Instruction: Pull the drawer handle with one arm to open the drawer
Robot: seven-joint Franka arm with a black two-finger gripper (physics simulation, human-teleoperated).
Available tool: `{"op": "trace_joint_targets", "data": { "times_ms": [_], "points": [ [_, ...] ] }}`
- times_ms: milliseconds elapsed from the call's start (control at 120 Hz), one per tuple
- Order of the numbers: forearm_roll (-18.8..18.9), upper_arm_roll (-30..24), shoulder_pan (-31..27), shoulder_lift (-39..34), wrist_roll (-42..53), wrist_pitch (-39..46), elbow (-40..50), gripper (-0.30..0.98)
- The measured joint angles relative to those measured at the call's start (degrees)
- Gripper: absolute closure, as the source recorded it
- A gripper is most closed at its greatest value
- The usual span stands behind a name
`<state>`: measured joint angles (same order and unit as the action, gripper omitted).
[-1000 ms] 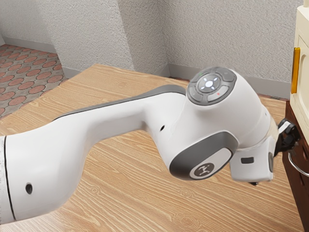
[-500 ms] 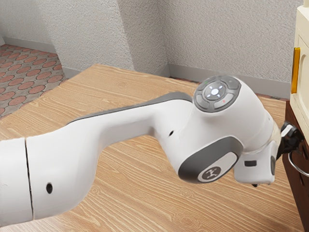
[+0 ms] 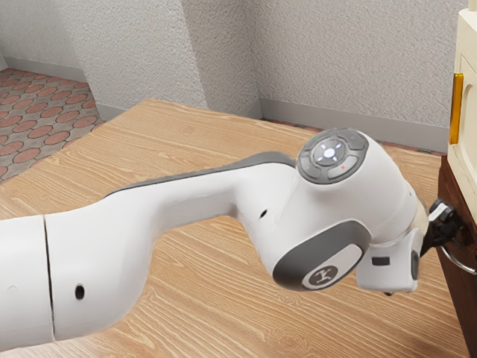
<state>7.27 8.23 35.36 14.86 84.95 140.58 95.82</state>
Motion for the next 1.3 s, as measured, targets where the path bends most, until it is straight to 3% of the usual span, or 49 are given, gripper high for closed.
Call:
{"op": "trace_joint_targets", "data": {
  "times_ms": [275, 692, 983, 1300],
  "points": [
    [-0.1, 0.5, 0.4, -3.3, 0.2, -0.1, 3.5, 0.22],
    [0.7, 2.7, 1.1, -9.2, 0.3, -0.3, 10.5, 0.09],
    [1.0, 4.1, 1.8, -12.7, 0.3, -0.3, 14.0, 0.13],
    [1.2, 5.4, 2.8, -16.8, 0.3, 0.0, 18.6, 0.07]
  ]
}}
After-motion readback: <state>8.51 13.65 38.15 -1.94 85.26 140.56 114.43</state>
